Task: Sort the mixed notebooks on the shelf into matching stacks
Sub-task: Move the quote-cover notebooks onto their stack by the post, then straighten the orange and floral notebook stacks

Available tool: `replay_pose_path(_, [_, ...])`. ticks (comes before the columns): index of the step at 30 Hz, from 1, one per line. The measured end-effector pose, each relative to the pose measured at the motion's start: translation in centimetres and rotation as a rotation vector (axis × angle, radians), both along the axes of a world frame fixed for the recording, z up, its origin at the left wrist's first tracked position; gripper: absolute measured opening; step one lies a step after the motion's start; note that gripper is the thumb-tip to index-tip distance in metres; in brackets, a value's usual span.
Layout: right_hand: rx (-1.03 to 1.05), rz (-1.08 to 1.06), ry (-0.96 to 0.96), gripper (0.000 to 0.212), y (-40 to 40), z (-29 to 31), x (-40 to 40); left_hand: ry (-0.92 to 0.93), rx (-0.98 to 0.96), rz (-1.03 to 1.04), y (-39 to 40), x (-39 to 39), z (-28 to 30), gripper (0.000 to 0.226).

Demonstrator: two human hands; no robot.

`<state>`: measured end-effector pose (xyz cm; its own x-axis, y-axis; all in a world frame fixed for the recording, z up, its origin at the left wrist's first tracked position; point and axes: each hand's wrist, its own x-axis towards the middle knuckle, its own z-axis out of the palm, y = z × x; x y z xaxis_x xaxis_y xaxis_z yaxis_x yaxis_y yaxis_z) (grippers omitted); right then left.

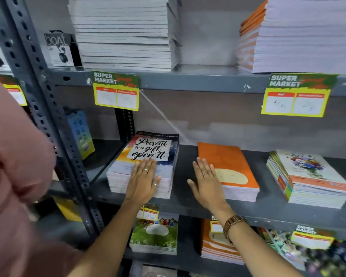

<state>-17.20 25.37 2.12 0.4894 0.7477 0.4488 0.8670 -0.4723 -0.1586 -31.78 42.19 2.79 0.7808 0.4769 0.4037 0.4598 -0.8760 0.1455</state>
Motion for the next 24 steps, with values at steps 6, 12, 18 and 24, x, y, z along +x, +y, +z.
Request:
replay_pose_path(6, [-0.134, -0.067, -0.022, 0.059, -5.6, -1.0, 4.2, 0.007, 0.124, -0.196, -4.7, 4.8, 0.9, 0.051])
replay_pose_path(12, [-0.197, -0.113, 0.006, 0.06, -9.1, -1.8, 7.0, 0.09, 0.117, -0.331, -8.5, 8.6, 0.4, 0.054])
replay_pose_path(18, [-0.213, -0.091, 0.006, 0.055, -11.1, -2.1, 8.8, 0.194, -0.025, -0.3, -10.0, 10.2, -1.2, 0.054])
replay_pose_path(24, [-0.188, -0.033, 0.041, 0.05, -11.7, -1.8, 9.7, 0.197, -0.148, -0.239, -10.8, 10.9, -1.3, 0.051])
